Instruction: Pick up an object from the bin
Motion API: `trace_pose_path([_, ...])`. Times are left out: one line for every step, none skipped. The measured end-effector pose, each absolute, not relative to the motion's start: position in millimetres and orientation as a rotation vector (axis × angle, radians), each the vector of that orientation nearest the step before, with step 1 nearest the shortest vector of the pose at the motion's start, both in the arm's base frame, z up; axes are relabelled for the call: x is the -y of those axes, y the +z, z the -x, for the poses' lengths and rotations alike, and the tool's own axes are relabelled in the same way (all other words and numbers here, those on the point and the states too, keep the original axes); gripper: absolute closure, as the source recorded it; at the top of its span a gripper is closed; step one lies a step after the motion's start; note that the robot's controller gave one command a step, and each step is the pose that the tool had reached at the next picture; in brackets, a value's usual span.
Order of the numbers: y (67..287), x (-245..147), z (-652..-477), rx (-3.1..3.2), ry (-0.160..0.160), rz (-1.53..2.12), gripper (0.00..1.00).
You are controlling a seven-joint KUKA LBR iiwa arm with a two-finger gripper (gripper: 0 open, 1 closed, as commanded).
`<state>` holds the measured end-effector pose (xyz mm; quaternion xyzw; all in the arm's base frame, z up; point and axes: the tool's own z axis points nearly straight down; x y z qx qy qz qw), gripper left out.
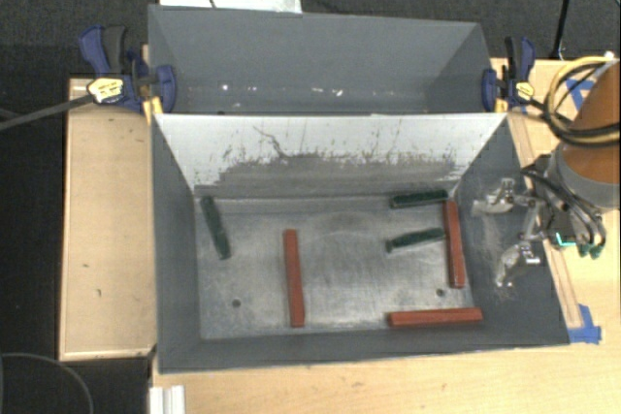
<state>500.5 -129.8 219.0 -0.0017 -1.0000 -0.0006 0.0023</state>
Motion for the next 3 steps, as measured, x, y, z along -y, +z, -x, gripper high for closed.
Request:
trace_pose_path([222.7,129.3,-502.3,3.145,0.001,-0.001,0.00])
trace_pose_path([195.7,137.6,-522.2,3.142,0.001,0.273,0.00])
trace_pose_path([146.8,136.6,-539.3,3.097,-0.001,0.539,0.00])
